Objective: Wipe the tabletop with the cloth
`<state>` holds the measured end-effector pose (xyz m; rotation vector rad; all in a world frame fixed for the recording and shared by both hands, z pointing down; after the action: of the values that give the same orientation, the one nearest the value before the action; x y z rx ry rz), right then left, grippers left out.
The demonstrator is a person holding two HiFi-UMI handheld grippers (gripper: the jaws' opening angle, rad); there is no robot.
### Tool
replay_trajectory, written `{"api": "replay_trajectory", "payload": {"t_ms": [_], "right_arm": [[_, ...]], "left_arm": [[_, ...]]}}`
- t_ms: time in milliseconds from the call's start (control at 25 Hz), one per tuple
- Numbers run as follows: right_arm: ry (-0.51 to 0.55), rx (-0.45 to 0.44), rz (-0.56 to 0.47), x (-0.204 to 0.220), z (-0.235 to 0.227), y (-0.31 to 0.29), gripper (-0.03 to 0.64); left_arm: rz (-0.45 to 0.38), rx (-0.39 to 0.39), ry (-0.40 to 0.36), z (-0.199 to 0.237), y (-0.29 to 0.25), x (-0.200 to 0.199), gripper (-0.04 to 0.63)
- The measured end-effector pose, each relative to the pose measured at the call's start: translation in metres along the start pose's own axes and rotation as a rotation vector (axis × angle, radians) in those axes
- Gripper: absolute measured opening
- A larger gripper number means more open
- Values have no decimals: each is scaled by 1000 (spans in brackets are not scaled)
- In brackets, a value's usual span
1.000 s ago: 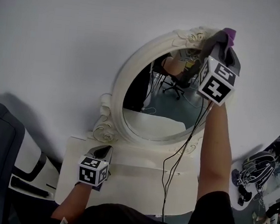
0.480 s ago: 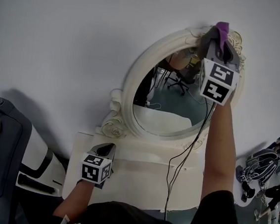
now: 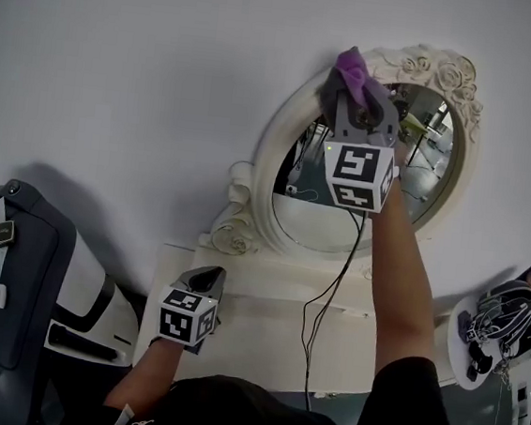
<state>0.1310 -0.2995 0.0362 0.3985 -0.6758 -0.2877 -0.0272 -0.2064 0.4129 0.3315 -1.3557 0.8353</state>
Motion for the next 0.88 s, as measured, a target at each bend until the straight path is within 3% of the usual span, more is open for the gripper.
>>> {"api": "replay_trajectory", "payload": {"t_ms": [280, 880], "right_arm": [[-68, -94, -8, 10, 64, 11, 84], [13, -420, 69, 67, 216, 68, 84]], "left_arm": [[12, -54, 25, 31, 12, 5, 2], [27, -99, 66, 56, 15, 17, 0]]}}
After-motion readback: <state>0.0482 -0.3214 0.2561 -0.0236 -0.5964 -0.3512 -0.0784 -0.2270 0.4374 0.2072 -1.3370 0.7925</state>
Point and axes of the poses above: the fingertips, and each gripper's own axes: y backward along the fingers, z to its left, x out of its underside, the point moved 3 cm from there along y, backward along the fingers, and after that the axes turned 1 degree about x, right-handed, at the moved point
